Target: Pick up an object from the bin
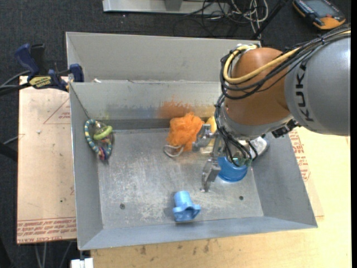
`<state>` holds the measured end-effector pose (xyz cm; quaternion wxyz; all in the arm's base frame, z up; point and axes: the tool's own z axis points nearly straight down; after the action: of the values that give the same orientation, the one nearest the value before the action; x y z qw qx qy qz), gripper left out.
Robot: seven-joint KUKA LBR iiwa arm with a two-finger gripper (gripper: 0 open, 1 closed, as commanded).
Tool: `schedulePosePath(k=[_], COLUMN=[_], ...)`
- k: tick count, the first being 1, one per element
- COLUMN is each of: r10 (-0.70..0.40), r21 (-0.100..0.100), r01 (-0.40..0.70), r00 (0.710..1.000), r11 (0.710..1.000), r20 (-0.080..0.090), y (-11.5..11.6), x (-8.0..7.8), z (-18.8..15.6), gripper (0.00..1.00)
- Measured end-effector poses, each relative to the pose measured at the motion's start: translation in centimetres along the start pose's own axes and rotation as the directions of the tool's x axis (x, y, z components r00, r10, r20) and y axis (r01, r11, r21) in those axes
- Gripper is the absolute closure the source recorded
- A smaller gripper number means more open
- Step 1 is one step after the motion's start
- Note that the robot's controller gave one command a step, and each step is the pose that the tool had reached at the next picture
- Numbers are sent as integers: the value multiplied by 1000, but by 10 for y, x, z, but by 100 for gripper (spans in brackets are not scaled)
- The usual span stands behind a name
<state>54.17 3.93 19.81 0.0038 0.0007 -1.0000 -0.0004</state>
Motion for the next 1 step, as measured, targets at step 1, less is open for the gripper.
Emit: schedulePosePath(k=[1], r10=[1], r21=[0], r01=[-1], r00=[1000], r11=[1000], r20=[8], y=[0], x=[-2], z=[-4], gripper=[0])
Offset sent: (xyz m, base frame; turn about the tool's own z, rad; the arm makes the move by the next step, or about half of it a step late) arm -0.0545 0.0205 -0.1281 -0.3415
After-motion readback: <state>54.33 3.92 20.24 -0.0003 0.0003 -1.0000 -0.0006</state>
